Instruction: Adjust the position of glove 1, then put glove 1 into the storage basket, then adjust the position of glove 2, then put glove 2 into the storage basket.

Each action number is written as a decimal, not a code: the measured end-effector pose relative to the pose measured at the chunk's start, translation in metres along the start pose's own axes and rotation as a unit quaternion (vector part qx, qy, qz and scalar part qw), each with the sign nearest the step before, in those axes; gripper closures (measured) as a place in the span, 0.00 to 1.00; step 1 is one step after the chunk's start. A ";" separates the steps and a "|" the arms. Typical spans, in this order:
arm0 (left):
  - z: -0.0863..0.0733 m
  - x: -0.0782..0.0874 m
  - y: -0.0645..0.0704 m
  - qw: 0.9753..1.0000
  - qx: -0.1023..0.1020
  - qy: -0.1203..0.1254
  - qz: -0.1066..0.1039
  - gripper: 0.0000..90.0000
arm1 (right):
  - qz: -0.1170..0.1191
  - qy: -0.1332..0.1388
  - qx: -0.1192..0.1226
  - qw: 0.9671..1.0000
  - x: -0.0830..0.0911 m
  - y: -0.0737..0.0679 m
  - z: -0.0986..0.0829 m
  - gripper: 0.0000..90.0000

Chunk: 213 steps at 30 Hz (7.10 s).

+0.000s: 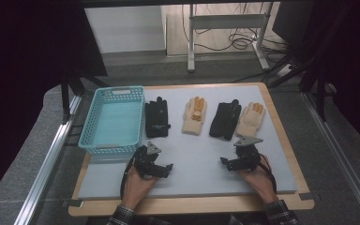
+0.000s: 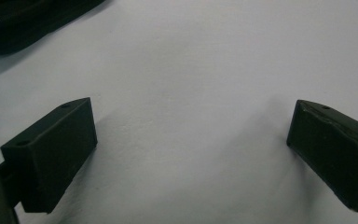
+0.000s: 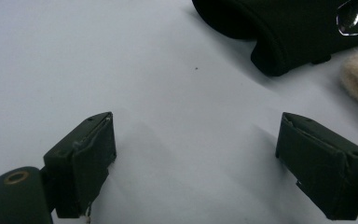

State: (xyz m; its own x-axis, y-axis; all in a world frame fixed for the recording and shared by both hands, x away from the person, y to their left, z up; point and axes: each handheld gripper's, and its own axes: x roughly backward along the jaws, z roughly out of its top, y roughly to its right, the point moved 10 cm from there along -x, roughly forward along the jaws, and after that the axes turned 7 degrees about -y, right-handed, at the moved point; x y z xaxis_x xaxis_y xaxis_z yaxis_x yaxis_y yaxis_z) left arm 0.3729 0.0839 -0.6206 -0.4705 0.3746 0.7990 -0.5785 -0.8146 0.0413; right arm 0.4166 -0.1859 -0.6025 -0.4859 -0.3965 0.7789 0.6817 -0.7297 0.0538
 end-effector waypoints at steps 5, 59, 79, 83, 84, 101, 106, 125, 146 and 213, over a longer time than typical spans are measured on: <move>0.000 0.000 0.000 1.000 0.001 0.001 0.000 0.02 | 0.005 -0.001 0.003 1.000 0.000 -0.001 0.000 0.11; 0.000 0.000 0.000 1.000 -0.001 0.003 0.001 0.02 | 0.016 0.014 -0.032 0.999 0.013 0.031 0.033 0.18; 0.000 0.000 0.000 1.000 -0.001 0.004 0.001 0.02 | -0.010 0.015 -0.066 0.998 -0.022 0.102 0.095 0.43; 0.000 0.000 0.000 1.000 -0.001 0.004 0.001 0.03 | -0.018 0.004 -0.070 0.997 -0.038 0.113 0.100 0.43; 0.000 0.000 0.000 1.000 -0.001 0.004 0.001 0.03 | -0.022 -0.001 -0.071 0.997 -0.042 0.116 0.100 0.43; 0.000 0.000 0.000 1.000 -0.001 0.004 0.001 0.03 | 0.015 -0.021 -0.091 0.995 -0.066 0.115 0.096 0.86; 0.000 0.000 0.000 1.000 -0.003 0.002 0.001 0.03 | 0.019 -0.032 -0.099 0.994 -0.064 0.111 0.097 0.92; 0.000 0.000 0.000 1.000 -0.004 0.003 0.003 0.03 | 0.064 0.033 -0.062 0.995 0.006 0.066 0.118 0.92; 0.001 0.000 0.000 1.000 0.001 0.007 0.003 0.03 | 0.134 0.035 0.008 0.990 0.029 -0.074 0.081 0.92; -0.008 0.005 -0.002 1.000 0.003 0.000 -0.005 0.02 | 0.125 -0.036 0.087 0.988 -0.134 -0.086 0.188 0.94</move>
State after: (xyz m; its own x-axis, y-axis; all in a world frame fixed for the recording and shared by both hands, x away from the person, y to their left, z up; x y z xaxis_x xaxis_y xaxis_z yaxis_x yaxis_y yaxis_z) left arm 0.3669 0.0910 -0.6211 -0.4652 0.3827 0.7982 -0.5786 -0.8139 0.0531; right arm 0.5256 0.0350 -0.5945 -0.2551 -0.5061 0.8239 0.8615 -0.5058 -0.0440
